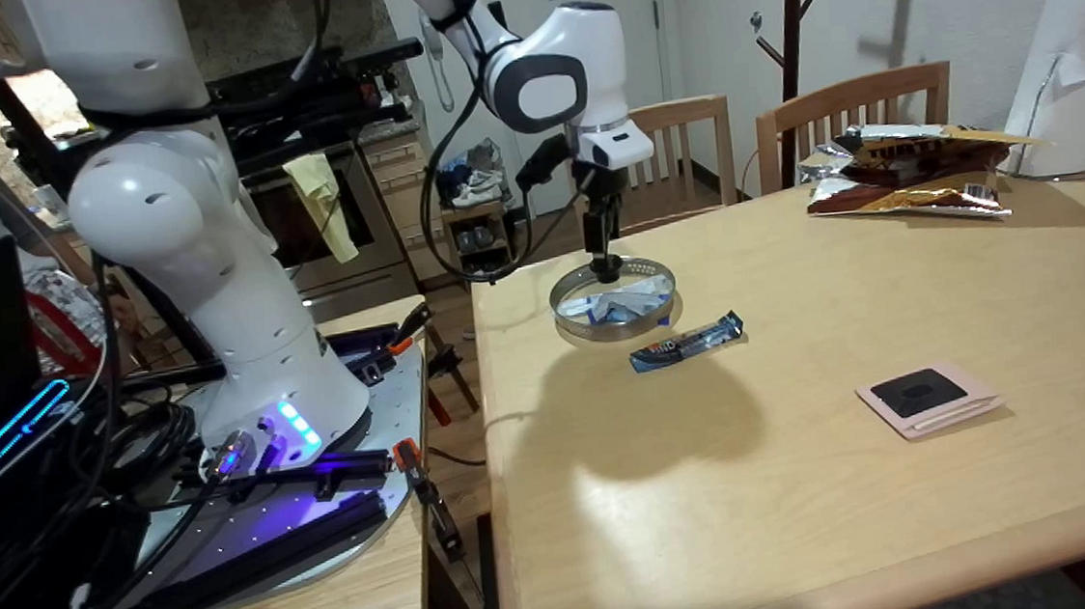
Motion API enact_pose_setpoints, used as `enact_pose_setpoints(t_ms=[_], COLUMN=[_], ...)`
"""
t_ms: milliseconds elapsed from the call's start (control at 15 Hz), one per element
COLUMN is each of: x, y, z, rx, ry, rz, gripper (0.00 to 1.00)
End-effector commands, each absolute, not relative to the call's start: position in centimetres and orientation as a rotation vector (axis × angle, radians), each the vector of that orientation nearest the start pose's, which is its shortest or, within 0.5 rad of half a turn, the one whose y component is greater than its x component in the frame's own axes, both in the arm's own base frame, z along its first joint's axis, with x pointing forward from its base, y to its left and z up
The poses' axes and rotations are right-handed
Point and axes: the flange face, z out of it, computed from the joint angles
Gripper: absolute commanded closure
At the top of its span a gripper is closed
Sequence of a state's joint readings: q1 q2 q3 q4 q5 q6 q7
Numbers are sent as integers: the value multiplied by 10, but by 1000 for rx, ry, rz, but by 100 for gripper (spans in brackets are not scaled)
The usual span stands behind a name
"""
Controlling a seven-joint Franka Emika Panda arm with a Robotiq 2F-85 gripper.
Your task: Pick the glass lid and put it over the blue sachet and the white object
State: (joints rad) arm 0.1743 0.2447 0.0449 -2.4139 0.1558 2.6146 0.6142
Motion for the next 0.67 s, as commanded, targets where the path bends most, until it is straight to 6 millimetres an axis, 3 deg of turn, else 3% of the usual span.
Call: enact_pose_setpoints(t_ms=[0, 600], x=[485, 502], y=[96, 64], z=[238, 311], rx=[-2956, -2980], ry=[817, 883], rz=[0, -89], gripper=[0, 0])
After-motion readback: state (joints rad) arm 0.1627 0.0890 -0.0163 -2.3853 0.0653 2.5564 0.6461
